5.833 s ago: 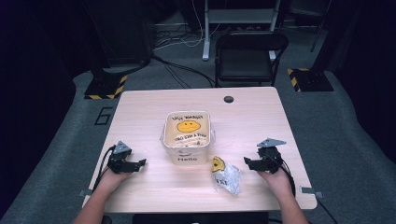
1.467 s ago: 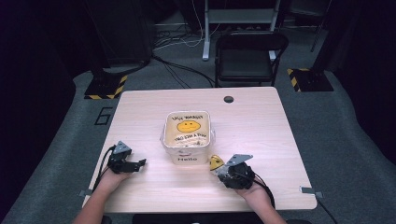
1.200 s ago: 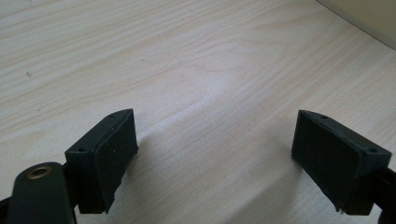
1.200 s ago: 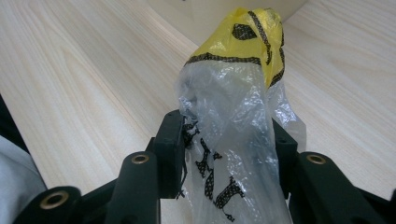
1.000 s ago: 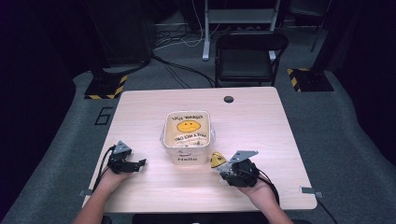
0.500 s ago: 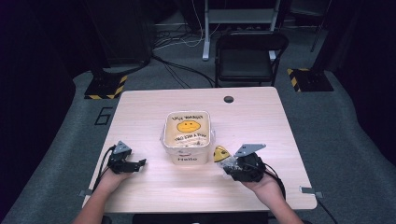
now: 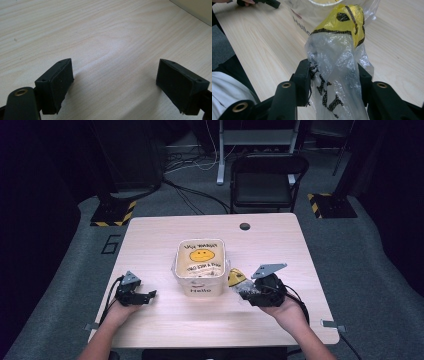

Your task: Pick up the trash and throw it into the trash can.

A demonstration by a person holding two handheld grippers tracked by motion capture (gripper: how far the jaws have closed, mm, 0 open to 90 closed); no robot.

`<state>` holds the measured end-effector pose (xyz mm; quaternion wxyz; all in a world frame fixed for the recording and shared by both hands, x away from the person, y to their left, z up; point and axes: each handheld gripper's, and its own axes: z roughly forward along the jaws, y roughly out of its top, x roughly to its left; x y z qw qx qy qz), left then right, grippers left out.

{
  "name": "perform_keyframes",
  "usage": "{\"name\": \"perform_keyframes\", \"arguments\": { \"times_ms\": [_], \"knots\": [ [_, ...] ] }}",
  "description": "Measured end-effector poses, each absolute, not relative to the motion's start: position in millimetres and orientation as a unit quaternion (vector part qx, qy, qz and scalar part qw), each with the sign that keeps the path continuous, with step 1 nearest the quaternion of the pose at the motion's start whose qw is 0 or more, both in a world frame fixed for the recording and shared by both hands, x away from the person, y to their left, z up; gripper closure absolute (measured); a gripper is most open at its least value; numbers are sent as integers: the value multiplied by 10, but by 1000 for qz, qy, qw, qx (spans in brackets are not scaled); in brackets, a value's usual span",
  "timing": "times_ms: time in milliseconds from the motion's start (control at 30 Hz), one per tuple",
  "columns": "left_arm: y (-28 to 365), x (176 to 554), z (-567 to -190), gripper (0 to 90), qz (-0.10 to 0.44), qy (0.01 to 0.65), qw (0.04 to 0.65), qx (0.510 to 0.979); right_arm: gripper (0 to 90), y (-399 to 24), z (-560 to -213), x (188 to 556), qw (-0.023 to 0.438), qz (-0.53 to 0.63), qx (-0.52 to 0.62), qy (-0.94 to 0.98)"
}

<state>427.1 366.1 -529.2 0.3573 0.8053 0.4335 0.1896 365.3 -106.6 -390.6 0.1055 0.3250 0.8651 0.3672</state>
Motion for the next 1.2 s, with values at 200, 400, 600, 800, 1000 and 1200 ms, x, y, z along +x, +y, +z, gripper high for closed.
{"name": "perform_keyframes", "arguments": {
  "times_ms": [200,400,600,800,1000,1200],
  "knots": [
    [3660,4271,-5292,141,189,434,357,805,574,-1040,-3777,3694,102,374,321,864],
    [3660,4270,-5292,141,189,434,357,805,574,-1006,-3649,3734,106,376,316,865],
    [3661,4272,-5293,141,190,433,357,805,574,-953,-3511,3794,114,380,309,864],
    [3660,4271,-5292,141,190,434,357,805,574,-872,-3430,3888,115,380,304,866],
    [3660,4272,-5293,141,190,433,358,805,574,-771,-3397,4000,111,383,303,866],
    [3660,4272,-5292,141,190,433,358,805,572,-645,-3398,4109,109,386,298,867]
  ]
}}
